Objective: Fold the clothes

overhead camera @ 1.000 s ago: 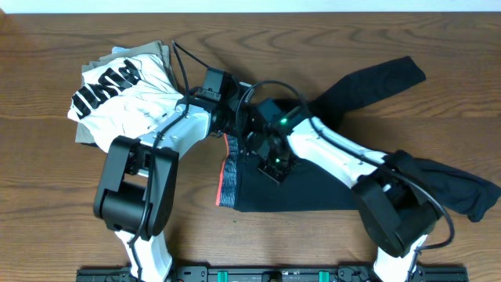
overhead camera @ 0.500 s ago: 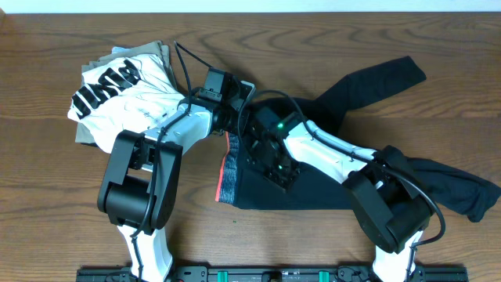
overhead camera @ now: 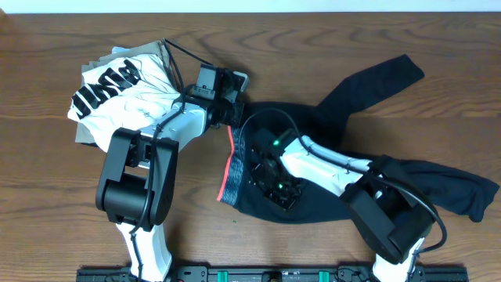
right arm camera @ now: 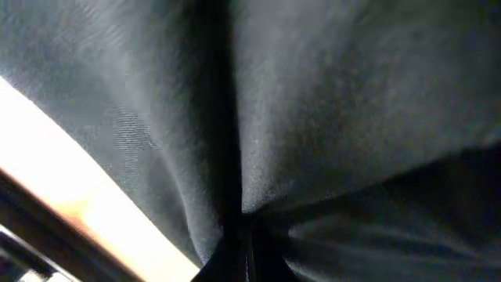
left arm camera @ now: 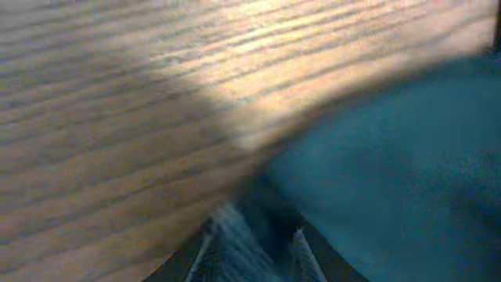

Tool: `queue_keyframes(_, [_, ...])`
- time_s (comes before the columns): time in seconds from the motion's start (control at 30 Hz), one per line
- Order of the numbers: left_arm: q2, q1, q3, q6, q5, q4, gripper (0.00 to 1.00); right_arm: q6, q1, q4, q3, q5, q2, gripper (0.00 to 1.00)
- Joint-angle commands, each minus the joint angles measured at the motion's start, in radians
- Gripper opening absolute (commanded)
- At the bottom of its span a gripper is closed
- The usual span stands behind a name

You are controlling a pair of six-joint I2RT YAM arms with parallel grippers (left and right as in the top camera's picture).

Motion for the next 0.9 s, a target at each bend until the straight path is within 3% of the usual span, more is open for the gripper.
queue_keyframes(0.0, [0.019,0.008,0.009,-0.015,-0.031,0.008,0.32,0.034,0.074,0.008,-0.064,-0.002,0.049,0.02])
queue_keyframes(0.23, [-0.027,0.012,0.020,-0.033,-0.031,-0.109,0.31,0.110,0.082,0.037,-0.026,0.103,0.046,0.03])
queue_keyframes(0.5, [-0.201,0.059,0.022,-0.032,-0.063,-0.188,0.32,0.169,-0.035,-0.066,0.227,0.366,-0.047,0.07])
queue_keyframes(0.57, [-0.232,0.076,0.022,-0.032,-0.066,-0.200,0.32,0.203,-0.104,-0.060,0.301,0.467,-0.101,0.13])
queue_keyframes(0.63, [-0.250,0.090,0.022,-0.033,-0.065,-0.220,0.32,0.217,-0.181,-0.034,0.357,0.500,-0.140,0.40])
queue_keyframes(0.67, [-0.254,0.096,0.022,-0.033,-0.065,-0.235,0.32,0.217,-0.235,-0.013,0.385,0.499,-0.157,0.45])
queue_keyframes(0.87, [-0.255,0.099,0.022,-0.033,-0.064,-0.314,0.32,0.206,-0.586,0.144,0.448,0.378,-0.149,0.45])
